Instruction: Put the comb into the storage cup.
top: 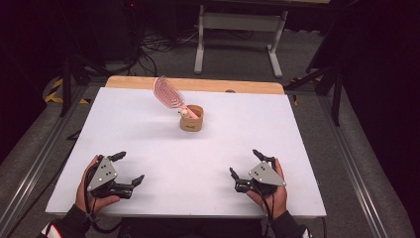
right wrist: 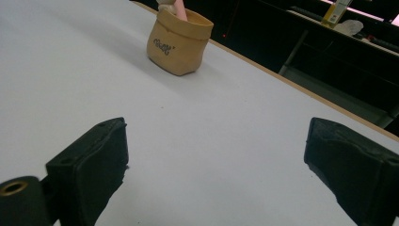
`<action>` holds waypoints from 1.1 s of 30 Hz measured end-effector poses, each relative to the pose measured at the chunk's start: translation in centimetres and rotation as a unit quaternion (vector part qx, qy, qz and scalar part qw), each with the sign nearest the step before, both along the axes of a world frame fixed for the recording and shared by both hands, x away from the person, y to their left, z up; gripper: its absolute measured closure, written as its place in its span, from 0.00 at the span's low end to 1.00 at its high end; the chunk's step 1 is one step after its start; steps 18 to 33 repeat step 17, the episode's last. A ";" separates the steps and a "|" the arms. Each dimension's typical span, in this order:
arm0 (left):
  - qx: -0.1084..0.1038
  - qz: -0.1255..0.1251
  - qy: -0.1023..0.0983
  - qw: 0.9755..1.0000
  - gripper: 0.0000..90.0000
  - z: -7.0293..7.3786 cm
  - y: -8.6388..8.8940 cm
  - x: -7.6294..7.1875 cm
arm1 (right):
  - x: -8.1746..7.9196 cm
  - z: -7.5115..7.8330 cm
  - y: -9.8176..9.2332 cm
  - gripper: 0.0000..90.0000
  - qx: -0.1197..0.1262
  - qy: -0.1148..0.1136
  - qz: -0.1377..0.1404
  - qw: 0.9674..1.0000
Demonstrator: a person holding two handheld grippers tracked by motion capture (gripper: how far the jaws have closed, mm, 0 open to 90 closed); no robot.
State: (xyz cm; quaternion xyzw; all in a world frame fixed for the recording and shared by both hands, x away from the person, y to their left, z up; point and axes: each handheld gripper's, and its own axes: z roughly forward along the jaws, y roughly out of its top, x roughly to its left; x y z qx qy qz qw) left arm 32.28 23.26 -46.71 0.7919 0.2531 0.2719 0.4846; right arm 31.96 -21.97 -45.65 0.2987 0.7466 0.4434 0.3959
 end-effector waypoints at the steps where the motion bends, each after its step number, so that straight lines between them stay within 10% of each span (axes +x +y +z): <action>1: 0.002 -0.002 -0.001 1.000 0.07 0.0 0.0 0.1 | 0.0 0.1 -0.2 0.08 -0.003 -0.004 -0.003 1.000; 33: -0.003 0.030 0.004 1.000 0.07 0.1 -0.5 1.0 | 0.3 -0.3 -1.8 0.08 0.024 0.009 -0.030 0.999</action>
